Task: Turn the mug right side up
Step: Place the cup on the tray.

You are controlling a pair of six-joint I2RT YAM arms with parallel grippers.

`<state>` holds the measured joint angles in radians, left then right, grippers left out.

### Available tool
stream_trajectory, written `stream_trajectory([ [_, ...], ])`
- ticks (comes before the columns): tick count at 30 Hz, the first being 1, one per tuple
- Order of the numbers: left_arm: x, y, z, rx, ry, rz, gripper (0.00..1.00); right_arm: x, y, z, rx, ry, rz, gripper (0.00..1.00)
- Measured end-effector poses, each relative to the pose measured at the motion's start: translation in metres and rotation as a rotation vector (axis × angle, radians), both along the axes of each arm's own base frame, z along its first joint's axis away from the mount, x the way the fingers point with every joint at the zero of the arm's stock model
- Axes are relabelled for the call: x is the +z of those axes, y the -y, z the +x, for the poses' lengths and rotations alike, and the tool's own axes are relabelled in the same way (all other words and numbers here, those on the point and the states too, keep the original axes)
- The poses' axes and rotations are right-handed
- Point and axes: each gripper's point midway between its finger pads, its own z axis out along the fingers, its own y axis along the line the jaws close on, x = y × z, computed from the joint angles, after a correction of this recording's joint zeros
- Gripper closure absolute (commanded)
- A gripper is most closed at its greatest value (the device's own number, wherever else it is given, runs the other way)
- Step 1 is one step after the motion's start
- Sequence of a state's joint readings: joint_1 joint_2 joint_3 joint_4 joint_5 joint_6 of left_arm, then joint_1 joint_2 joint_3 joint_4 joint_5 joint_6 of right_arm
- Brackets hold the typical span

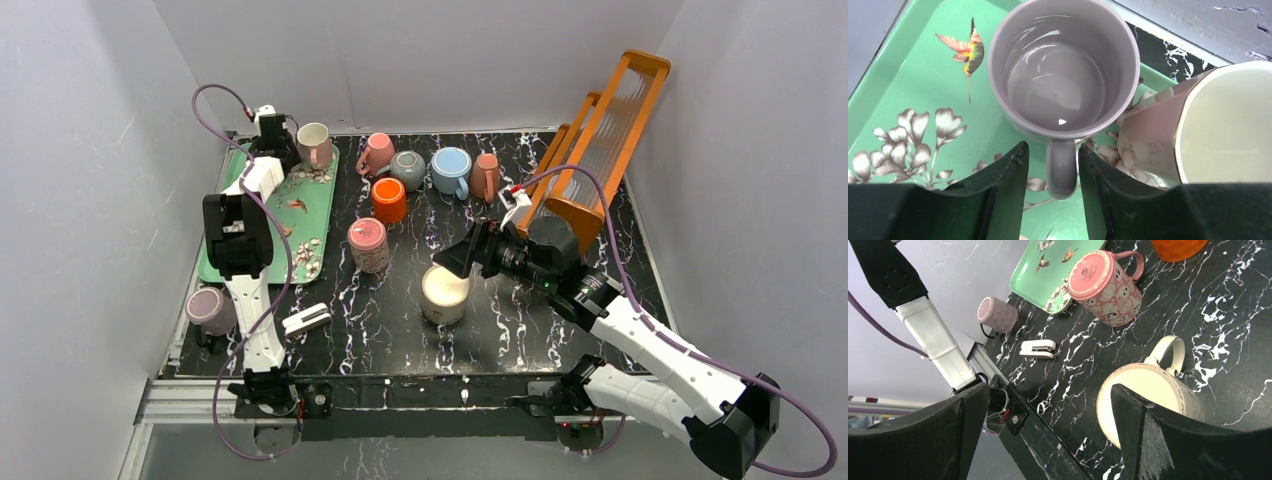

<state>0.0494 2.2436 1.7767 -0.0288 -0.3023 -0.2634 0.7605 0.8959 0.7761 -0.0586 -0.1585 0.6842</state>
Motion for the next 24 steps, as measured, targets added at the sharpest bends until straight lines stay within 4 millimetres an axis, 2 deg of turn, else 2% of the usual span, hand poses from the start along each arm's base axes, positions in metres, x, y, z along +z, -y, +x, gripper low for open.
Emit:
stream_trajectory([
  [3,0.005,-0.002,-0.004,0.018,0.003,0.0,0.52,0.0,0.003,-0.001,-0.018,-0.018,0.004,0.01],
  [7,0.021,-0.003,-0.019,0.04,-0.009,-0.003,0.39,-0.002,0.009,-0.001,-0.048,-0.041,-0.012,0.01],
  [10,0.047,-0.004,-0.03,0.057,0.011,-0.008,0.21,-0.002,0.011,0.001,-0.066,-0.056,-0.031,0.01],
  [13,0.083,-0.002,-0.045,0.065,0.051,-0.021,0.12,-0.001,0.012,0.005,-0.082,-0.066,-0.064,0.01],
  [17,0.124,0.005,-0.077,0.052,0.102,-0.052,0.02,-0.004,0.012,0.011,-0.095,-0.093,-0.118,0.01],
  [19,0.137,0.011,-0.096,0.032,0.114,-0.076,0.02,-0.005,0.013,0.013,-0.103,-0.1,-0.139,0.01],
  [21,0.14,0.021,-0.116,-0.001,0.113,-0.108,0.02,-0.003,0.014,0.014,-0.108,-0.1,-0.157,0.02],
  [24,0.134,0.035,-0.144,-0.059,0.081,-0.152,0.02,-0.001,0.017,0.017,-0.125,-0.106,-0.186,0.05],
])
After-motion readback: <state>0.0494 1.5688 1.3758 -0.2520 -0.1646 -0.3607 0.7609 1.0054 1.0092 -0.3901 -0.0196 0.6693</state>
